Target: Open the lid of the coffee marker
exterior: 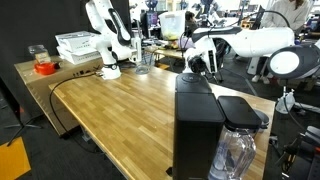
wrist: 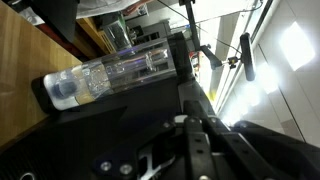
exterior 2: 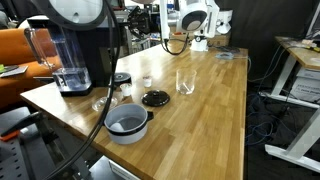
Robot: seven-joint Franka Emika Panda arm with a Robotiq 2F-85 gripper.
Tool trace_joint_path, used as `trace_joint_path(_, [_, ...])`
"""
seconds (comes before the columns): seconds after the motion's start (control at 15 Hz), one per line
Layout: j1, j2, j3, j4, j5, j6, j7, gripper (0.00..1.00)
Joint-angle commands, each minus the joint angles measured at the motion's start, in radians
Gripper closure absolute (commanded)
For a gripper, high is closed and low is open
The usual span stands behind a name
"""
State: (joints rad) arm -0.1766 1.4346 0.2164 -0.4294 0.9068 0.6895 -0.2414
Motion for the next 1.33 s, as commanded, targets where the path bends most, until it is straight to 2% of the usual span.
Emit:
trace_joint_path(0.0, [-0.009,0.027,0.021,0.058,-0.024,-0.013,0.026,1.0])
trace_joint_path(0.47, [-0.02,0.018,0.018,0.085,-0.094,-0.024,0.045,1.0])
trace_joint_path(0.53, [-0.021,-0.019,-0.014,0.025,-0.094,-0.01,0.015,1.0])
trace_joint_path(0.67, [-0.026,-0.022,-0.013,0.018,-0.094,-0.002,0.024,1.0])
trace_joint_path(0.93, [-0.039,-0.026,0.0,0.018,-0.072,0.014,0.025,1.0])
trace_joint_path(1.0, [-0.032,0.02,0.029,0.084,-0.092,-0.007,0.04,1.0])
trace_joint_path(1.27, [-0.031,0.026,0.04,0.086,-0.092,-0.007,0.039,0.99])
